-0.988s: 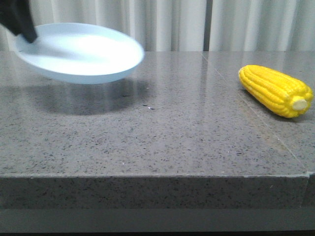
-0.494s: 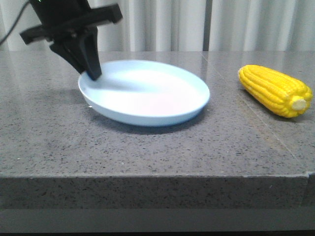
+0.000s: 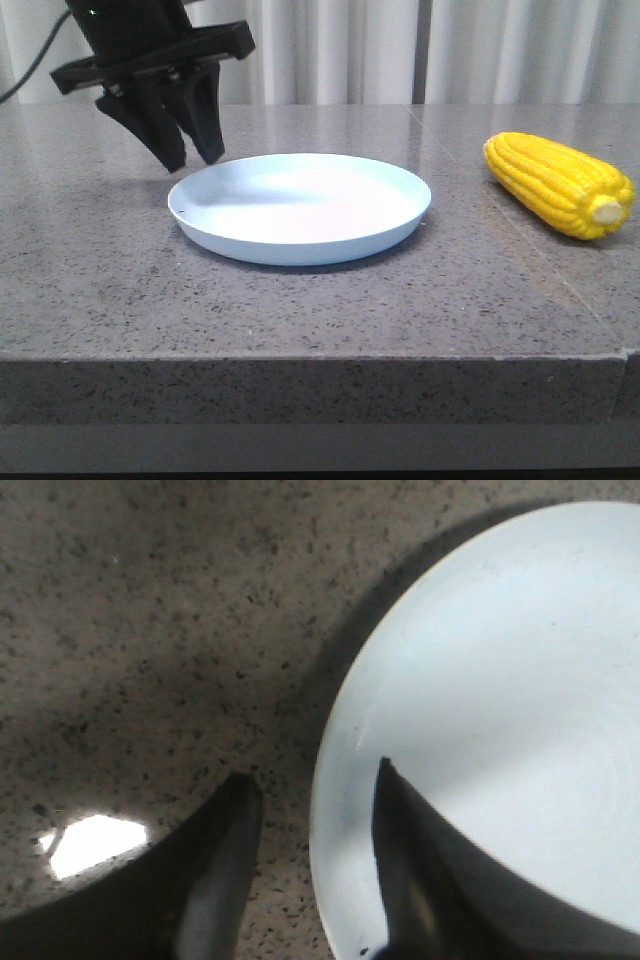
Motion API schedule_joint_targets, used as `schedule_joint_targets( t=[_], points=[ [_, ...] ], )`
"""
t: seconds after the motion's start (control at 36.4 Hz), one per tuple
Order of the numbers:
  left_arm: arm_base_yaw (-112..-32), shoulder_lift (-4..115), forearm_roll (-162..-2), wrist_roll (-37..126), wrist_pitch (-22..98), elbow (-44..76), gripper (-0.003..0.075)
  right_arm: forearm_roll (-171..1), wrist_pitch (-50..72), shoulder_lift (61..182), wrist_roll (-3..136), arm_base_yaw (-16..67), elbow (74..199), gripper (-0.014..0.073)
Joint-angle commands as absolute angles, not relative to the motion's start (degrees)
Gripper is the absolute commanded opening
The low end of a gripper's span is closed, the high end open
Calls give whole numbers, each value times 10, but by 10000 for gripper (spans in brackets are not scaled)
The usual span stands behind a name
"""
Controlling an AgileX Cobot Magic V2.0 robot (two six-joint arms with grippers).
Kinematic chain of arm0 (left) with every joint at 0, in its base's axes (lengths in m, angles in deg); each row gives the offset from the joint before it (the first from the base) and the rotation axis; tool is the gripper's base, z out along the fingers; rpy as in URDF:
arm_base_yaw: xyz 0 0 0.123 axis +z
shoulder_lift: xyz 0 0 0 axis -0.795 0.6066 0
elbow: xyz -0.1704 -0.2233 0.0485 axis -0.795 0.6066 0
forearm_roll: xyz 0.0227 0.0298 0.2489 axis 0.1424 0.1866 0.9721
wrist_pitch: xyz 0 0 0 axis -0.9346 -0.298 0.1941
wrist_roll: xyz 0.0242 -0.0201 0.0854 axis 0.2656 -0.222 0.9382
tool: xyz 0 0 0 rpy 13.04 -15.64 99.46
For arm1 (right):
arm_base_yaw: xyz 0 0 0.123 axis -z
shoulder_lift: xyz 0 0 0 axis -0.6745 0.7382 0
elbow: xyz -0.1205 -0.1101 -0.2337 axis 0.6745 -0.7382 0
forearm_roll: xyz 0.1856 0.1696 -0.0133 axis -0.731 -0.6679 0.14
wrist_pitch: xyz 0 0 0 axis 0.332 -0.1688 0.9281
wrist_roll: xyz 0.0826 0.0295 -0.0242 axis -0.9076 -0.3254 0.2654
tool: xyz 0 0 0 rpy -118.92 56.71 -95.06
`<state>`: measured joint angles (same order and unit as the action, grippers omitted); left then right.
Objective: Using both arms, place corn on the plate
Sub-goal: 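Release the plate rim and lift the left gripper away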
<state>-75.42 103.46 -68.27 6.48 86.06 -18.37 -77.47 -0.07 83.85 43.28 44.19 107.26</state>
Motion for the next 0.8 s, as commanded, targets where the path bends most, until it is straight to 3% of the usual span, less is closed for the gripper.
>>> schedule_joint_targets(
  t=[0.0, 0.14, 0.22, 0.52, 0.77],
  points=[
    [-758, 972, -665, 69, 836, -204, 346, -773, 40, 846, 436, 445, 1092, 642],
    [-756, 927, -598, 52, 837, -200, 340, -773, 40, 846, 436, 445, 1092, 642],
    [-746, 898, -566, 33, 837, -185, 296, -773, 40, 846, 436, 445, 1092, 642],
    [-636, 799, -554, 29, 817, -80, -8, -773, 40, 846, 436, 445, 1092, 642],
    [-605, 680, -558, 29, 721, 60, -20, -773, 40, 846, 436, 445, 1092, 642]
  ],
)
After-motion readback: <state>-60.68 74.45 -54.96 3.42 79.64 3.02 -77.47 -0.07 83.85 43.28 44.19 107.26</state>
